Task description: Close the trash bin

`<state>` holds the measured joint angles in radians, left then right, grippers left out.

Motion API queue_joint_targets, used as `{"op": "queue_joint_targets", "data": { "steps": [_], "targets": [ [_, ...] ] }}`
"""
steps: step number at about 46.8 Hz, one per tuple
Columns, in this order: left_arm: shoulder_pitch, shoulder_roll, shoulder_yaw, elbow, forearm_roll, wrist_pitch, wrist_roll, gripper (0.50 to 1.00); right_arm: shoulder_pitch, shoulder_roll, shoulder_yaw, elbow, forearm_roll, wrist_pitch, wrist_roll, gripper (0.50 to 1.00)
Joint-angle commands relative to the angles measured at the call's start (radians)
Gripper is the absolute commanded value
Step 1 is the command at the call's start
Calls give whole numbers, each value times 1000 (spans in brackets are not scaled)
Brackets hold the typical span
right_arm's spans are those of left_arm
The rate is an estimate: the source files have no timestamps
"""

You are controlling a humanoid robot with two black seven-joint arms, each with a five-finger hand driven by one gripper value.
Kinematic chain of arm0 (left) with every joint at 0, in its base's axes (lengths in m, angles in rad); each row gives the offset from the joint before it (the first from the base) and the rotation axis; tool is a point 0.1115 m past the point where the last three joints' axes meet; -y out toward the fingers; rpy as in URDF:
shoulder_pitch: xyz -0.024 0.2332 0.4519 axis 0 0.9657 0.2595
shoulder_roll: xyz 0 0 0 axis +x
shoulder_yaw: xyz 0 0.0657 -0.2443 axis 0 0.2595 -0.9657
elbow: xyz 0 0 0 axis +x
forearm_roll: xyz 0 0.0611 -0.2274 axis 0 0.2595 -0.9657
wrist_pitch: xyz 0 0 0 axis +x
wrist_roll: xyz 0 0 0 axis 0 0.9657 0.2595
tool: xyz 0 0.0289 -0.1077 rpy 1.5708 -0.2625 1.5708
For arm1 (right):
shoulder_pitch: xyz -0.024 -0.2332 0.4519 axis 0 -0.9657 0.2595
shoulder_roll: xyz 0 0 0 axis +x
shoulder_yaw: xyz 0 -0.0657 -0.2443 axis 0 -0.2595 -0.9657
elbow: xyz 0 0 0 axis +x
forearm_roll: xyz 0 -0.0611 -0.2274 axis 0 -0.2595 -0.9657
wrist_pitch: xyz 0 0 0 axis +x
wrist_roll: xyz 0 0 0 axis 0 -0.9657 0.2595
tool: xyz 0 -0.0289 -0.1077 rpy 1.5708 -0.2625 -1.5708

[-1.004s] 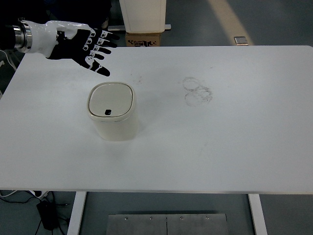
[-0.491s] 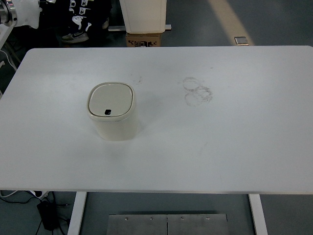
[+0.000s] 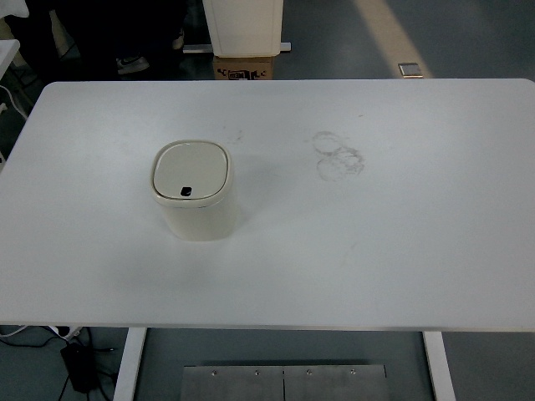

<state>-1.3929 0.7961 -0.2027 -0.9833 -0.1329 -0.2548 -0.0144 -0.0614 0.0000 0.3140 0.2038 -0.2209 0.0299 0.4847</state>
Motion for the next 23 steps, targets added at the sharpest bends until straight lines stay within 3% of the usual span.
{"op": "queue_joint_targets", "data": {
  "steps": [1, 13, 23],
  "targets": [
    [58, 0, -67, 0, -1, 20, -48, 1000, 0, 0, 0, 0, 0, -1, 0, 991],
    [196, -29, -234, 47, -27, 28, -56, 1000, 0, 0, 1, -1, 1, 1, 0, 991],
    [308, -46, -308, 109, -162, 26, -59, 1000, 0, 0, -1, 0, 1, 1, 0, 991]
  ]
}}
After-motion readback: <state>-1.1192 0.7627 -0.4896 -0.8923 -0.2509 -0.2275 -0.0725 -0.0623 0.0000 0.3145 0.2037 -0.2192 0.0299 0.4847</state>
